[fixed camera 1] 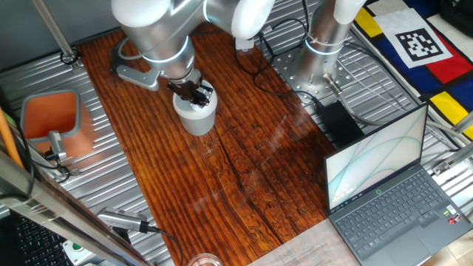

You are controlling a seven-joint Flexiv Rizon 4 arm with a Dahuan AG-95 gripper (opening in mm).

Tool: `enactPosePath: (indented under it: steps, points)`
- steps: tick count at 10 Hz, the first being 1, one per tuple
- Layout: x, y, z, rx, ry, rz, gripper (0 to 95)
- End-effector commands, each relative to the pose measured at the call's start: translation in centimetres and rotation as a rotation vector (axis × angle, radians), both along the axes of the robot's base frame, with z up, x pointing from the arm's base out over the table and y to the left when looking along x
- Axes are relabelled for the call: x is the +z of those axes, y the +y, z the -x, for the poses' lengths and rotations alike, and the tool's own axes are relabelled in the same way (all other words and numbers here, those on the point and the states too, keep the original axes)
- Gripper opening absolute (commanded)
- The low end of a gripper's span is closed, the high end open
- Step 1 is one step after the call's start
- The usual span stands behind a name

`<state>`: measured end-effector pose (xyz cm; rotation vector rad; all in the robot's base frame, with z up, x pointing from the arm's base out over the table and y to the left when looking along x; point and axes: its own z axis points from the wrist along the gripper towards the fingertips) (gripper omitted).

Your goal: Put the garbage in the trash can

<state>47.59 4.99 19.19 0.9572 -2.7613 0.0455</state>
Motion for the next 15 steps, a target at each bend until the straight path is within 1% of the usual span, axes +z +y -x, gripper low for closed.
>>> enactPosePath:
  steps: [1,2,3,5,6,8,9,10,11,12,13,15]
  points:
    - [0.3,-1.1,-0.7,0.010,0.003,-0.001,0.0]
    - [0.7,-2.3,-1.2,0.033,0.007,-0.007,0.0]
    - [0.8,-2.6,-1.4,0.046,0.014,-0.006,0.0]
    - [0.7,-3.0,-1.7,0.086,0.039,0.000,0.0]
    - [0.6,-3.0,-1.7,0.091,0.044,-0.001,0.0]
    - [0.3,-3.4,-2.1,0.126,0.055,-0.003,0.0]
    - [-0.2,-3.8,-2.6,0.153,0.065,-0.002,0.0]
    - [-0.6,-4.1,-3.1,0.168,0.074,-0.008,0.0]
    - [-0.8,-4.2,-3.2,0.174,0.076,-0.010,0.0]
    - [-1.2,-4.5,-3.5,0.184,0.083,-0.014,0.0]
    - [-1.3,-4.5,-3.6,0.186,0.084,-0.017,0.0]
    - [-1.6,-4.6,-3.5,0.184,0.097,-0.018,0.0]
